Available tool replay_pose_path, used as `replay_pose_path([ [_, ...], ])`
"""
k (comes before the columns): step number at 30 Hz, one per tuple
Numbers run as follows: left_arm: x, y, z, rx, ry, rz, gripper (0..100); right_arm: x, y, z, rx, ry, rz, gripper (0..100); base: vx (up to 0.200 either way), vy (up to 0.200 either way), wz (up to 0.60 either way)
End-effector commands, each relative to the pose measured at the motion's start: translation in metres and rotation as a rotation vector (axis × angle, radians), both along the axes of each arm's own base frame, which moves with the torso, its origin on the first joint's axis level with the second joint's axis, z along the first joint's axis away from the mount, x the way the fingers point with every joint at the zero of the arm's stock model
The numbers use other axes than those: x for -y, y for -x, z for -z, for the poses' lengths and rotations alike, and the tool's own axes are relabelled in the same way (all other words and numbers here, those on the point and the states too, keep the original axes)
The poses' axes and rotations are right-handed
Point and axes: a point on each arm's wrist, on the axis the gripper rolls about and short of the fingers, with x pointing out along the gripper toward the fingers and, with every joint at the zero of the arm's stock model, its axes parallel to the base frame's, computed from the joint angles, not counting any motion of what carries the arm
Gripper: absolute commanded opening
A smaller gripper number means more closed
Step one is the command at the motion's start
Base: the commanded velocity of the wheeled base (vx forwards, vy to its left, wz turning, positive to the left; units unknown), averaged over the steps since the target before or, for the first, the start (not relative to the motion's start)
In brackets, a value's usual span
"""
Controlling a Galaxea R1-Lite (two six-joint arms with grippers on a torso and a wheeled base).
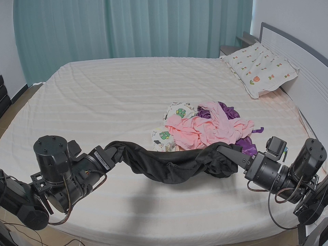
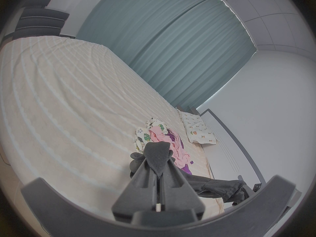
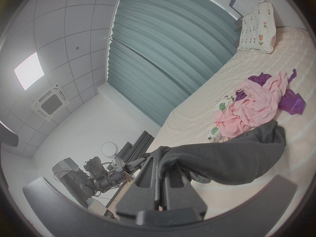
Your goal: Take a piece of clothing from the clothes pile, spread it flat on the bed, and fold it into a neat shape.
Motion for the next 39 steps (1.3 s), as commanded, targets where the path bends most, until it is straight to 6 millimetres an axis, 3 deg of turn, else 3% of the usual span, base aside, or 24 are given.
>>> replay_pose_path([
  [1, -0.0004, 0.0006, 0.0000, -0.001, 0.000, -0.001, 0, -0.0005, -0.0004, 0.0000, 0.005, -0.003, -0.002, 0, 0.000, 0.200, 0.00],
  [39, -0.0009, 0.0013, -0.0015, 0.005, 0.001, -0.002, 0, -0.0020, 0.0013, -0.0001, 0.004, -0.004, -0.013, 0, 0.000, 0.200, 0.00],
])
